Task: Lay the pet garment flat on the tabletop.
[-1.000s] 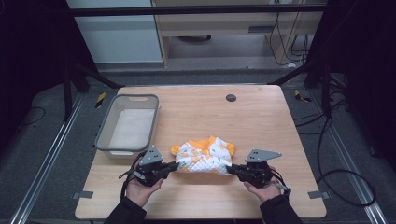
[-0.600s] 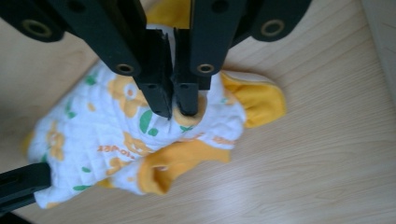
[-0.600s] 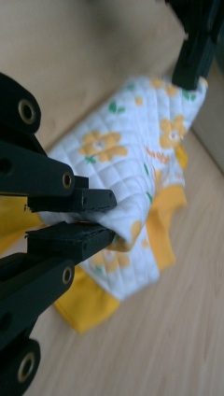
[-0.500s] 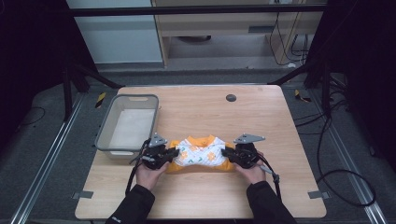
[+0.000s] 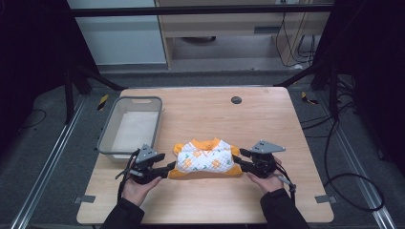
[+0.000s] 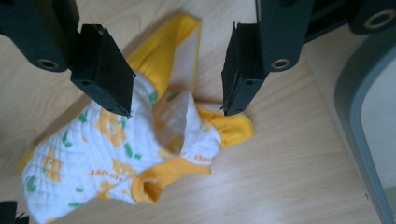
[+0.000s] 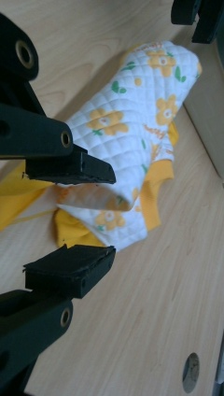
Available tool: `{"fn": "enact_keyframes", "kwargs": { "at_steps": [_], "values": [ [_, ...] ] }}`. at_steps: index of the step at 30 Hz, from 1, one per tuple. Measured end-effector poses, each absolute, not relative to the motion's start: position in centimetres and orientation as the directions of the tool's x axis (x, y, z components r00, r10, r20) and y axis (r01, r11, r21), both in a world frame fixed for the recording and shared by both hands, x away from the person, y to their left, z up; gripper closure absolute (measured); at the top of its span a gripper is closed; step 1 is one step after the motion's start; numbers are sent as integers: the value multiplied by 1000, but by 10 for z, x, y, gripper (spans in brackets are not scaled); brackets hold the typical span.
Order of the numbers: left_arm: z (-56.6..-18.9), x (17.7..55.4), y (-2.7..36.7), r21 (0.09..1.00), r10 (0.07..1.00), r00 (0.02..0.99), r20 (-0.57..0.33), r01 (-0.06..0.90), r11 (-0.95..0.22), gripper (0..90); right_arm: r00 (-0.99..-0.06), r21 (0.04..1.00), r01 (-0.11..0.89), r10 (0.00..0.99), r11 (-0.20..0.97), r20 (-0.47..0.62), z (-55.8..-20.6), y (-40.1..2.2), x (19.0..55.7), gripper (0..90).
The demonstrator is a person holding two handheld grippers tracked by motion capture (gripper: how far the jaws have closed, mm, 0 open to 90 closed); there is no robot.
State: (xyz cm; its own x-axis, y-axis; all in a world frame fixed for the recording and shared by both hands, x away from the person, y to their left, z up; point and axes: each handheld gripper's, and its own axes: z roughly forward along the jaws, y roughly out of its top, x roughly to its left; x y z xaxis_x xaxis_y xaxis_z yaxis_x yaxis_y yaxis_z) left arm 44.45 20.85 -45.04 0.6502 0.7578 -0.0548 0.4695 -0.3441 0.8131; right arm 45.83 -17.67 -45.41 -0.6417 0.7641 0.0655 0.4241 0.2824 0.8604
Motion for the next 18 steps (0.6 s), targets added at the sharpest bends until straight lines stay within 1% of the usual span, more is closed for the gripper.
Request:
{"fn": "enact_keyframes", "kwargs": {
  "at_steps": [4, 5, 11, 15, 18],
  "values": [
    [-458, 434, 212, 799, 750, 659, -53, 478, -364, 430, -652, 846, 431, 756, 312, 53, -461, -186, 444, 550],
    [-461, 427, 212, 793, 741, 670, -41, 473, -384, 430, -655, 844, 432, 754, 318, 52, -463, -188, 441, 548],
    [-470, 408, 213, 780, 715, 698, -27, 462, -422, 416, -688, 829, 446, 721, 338, 76, -474, -190, 421, 524],
    [-479, 402, 215, 758, 707, 707, 2, 460, -462, 418, -698, 823, 442, 713, 357, 66, -479, -188, 414, 527],
    [-481, 402, 216, 756, 713, 702, 4, 464, -461, 418, -710, 819, 437, 702, 373, 59, -484, -187, 410, 529]
  ]
}}
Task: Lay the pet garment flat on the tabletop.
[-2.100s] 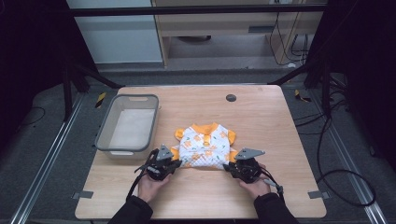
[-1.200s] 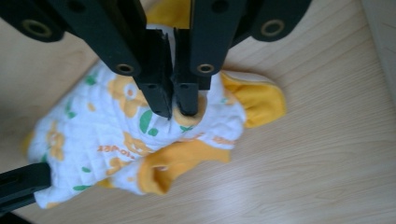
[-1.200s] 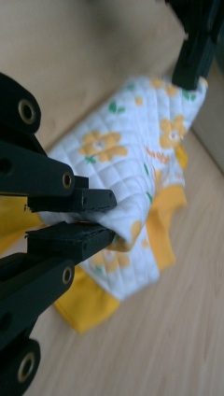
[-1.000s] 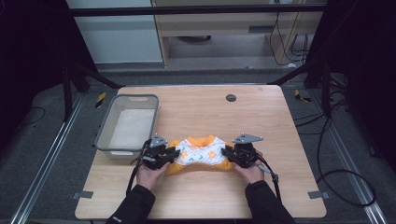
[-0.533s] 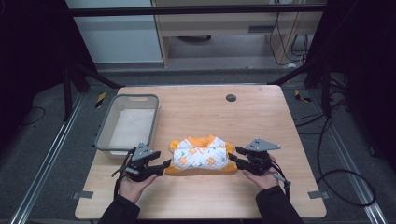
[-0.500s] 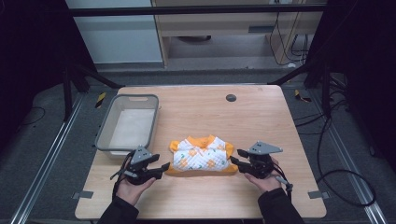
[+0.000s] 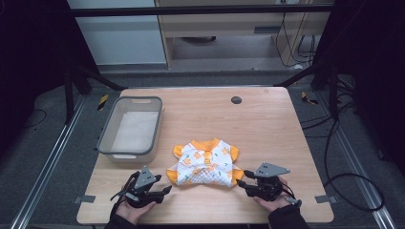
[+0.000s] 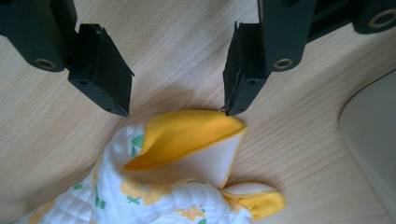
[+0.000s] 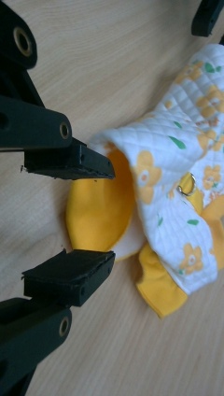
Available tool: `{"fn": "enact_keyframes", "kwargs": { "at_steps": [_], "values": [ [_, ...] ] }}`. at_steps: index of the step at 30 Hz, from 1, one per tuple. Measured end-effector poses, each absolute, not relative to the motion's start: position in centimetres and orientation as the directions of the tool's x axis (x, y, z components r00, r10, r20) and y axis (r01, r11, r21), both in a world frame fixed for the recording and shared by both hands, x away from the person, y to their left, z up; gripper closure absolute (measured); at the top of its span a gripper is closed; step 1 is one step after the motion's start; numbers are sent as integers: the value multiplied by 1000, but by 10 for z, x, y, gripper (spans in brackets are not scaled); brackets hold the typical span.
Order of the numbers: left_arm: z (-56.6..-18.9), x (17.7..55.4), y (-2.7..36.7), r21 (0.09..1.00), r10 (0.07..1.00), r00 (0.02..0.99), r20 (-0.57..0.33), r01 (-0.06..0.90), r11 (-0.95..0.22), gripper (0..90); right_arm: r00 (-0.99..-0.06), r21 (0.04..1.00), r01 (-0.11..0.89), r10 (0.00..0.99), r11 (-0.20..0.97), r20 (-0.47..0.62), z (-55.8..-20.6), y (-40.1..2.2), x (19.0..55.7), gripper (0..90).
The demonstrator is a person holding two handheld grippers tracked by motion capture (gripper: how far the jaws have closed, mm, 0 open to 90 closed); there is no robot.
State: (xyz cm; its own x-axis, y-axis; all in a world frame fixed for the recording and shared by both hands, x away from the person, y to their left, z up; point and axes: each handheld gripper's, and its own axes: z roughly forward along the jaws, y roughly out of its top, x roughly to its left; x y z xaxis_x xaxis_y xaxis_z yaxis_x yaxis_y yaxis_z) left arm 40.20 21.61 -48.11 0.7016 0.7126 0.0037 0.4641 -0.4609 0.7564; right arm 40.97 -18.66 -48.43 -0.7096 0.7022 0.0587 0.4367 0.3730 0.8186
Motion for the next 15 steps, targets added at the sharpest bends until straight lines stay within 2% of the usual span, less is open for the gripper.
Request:
{"fn": "enact_keyframes", "kwargs": {
  "at_steps": [12, 15],
  "values": [
    [-487, 404, 194, 763, 679, 733, 51, 410, -499, 417, -772, 798, 421, 632, 431, 67, -493, -164, 405, 519],
    [-486, 405, 183, 770, 671, 741, 39, 406, -493, 456, -787, 795, 419, 612, 440, 76, -495, -156, 407, 598]
  ]
}}
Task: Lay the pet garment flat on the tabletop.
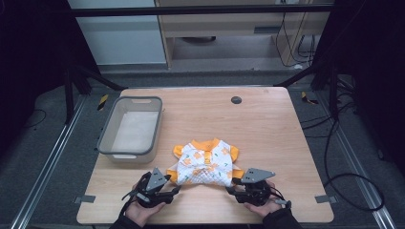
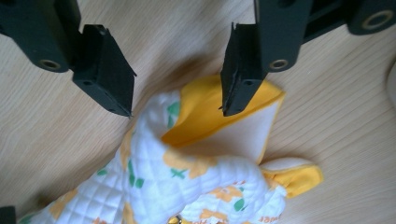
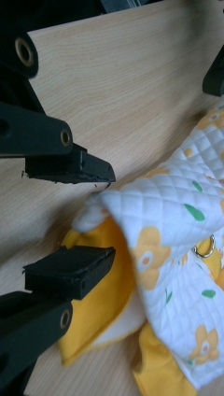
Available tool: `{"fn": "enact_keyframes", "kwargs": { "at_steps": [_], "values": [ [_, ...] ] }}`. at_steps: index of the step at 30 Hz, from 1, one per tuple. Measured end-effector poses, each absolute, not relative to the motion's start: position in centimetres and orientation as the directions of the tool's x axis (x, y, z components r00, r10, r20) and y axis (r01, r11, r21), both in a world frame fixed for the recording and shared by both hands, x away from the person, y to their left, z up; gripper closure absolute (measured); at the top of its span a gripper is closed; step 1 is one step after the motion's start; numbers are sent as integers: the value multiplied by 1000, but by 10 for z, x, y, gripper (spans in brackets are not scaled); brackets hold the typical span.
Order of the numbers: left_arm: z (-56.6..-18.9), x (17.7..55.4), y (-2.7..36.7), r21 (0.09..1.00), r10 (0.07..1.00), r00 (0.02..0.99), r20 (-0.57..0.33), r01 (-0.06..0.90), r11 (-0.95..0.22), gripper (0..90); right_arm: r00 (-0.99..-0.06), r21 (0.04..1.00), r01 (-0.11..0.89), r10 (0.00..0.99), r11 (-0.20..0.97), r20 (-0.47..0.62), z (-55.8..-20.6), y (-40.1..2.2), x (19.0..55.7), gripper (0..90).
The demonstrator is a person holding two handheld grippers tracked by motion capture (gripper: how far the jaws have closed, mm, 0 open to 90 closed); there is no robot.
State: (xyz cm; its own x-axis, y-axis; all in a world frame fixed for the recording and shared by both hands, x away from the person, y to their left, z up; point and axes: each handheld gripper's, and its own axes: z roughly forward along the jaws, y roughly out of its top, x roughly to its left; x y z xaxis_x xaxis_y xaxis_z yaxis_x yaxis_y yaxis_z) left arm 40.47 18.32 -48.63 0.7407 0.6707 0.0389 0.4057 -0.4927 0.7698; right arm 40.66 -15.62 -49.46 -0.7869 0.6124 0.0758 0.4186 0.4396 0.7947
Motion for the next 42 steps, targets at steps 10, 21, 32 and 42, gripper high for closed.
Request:
{"fn": "enact_keyframes", "kwargs": {
  "at_steps": [10, 21, 32, 42],
  "values": [
    [-475, 407, 176, 774, 642, 766, -28, 423, -472, 813, -797, 798, 431, 593, 422, 116, -486, -156, 408, 837],
    [-436, 441, 176, 825, 657, 746, -112, 438, -356, 824, -753, 827, 479, 622, 293, 216, -447, -165, 439, 843],
    [-473, 508, 165, 786, 793, 603, -88, 531, -316, 756, -600, 810, 521, 790, 269, 123, -480, -151, 504, 842],
    [-456, 487, 184, 810, 789, 613, -52, 488, -326, 442, -600, 840, 472, 795, 268, 83, -469, -158, 492, 678]
  ]
}}
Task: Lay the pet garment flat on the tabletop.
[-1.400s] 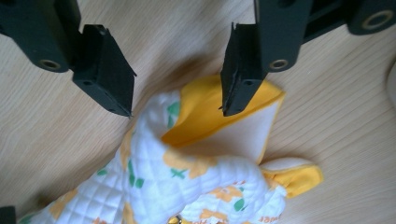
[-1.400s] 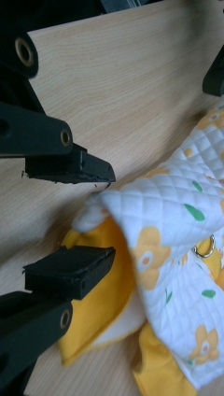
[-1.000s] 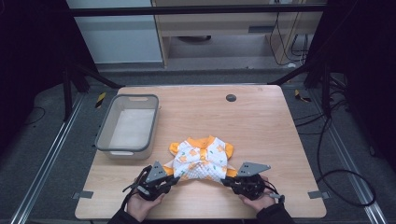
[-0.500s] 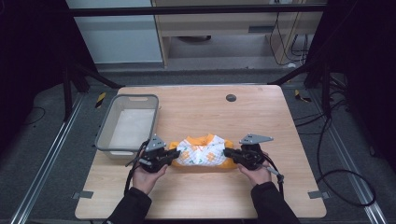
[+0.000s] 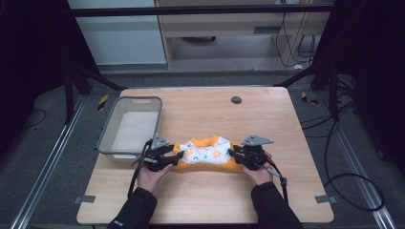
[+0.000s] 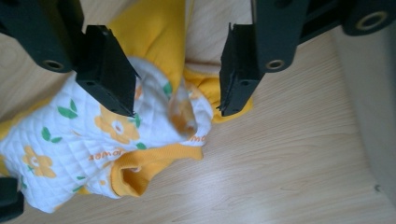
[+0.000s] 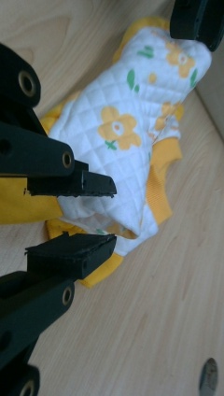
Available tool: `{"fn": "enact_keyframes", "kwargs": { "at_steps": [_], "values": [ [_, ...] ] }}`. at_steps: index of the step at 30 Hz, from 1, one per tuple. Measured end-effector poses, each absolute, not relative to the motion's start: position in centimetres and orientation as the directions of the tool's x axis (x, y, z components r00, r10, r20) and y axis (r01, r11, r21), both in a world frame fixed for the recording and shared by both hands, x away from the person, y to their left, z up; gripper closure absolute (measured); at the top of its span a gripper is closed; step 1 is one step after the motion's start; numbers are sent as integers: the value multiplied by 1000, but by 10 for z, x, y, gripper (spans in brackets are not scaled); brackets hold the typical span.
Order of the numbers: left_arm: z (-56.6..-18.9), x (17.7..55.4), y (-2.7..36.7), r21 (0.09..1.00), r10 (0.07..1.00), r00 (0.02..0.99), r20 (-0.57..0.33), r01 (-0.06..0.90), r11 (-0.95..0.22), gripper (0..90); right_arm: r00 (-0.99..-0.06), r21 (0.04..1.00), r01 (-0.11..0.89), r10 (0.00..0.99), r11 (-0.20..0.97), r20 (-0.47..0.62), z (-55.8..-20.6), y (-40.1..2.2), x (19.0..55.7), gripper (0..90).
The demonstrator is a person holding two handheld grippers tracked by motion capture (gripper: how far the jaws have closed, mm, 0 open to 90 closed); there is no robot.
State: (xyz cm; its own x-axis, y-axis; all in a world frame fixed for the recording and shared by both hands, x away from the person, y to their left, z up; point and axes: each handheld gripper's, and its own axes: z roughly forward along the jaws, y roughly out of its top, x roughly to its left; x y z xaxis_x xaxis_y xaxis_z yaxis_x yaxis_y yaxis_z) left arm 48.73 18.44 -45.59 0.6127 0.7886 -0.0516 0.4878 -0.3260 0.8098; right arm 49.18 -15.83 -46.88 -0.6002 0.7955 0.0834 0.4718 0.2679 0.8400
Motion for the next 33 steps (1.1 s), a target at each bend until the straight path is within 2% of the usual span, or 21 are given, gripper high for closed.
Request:
{"fn": "enact_keyframes", "kwargs": {
  "at_steps": [3, 5, 10, 15, 22, 25, 30, 33],
  "values": [
    [-451, 477, 192, 818, 783, 621, -41, 470, -330, 416, -608, 850, 457, 790, 263, 83, -462, -164, 484, 659],
    [-451, 461, 202, 823, 772, 635, -18, 448, -350, 407, -630, 859, 435, 773, 271, 76, -457, -171, 470, 613],
    [-466, 445, 210, 800, 760, 649, 13, 450, -398, 404, -660, 836, 445, 749, 320, 65, -465, -182, 447, 551],
    [-478, 449, 209, 777, 765, 644, 3, 481, -407, 422, -651, 805, 485, 756, 342, 70, -480, -187, 444, 535],
    [-491, 459, 201, 750, 750, 661, 31, 480, -454, 508, -656, 764, 515, 753, 387, 61, -497, -175, 460, 547],
    [-493, 461, 200, 751, 746, 666, -7, 496, -436, 578, -662, 756, 519, 747, 398, 61, -497, -172, 461, 611],
    [-495, 462, 198, 736, 749, 663, 3, 505, -451, 740, -661, 749, 532, 746, 394, 77, -493, -173, 460, 820],
    [-493, 462, 199, 735, 745, 667, -12, 511, -446, 828, -662, 753, 533, 745, 386, 87, -490, -174, 459, 853]
  ]
}}
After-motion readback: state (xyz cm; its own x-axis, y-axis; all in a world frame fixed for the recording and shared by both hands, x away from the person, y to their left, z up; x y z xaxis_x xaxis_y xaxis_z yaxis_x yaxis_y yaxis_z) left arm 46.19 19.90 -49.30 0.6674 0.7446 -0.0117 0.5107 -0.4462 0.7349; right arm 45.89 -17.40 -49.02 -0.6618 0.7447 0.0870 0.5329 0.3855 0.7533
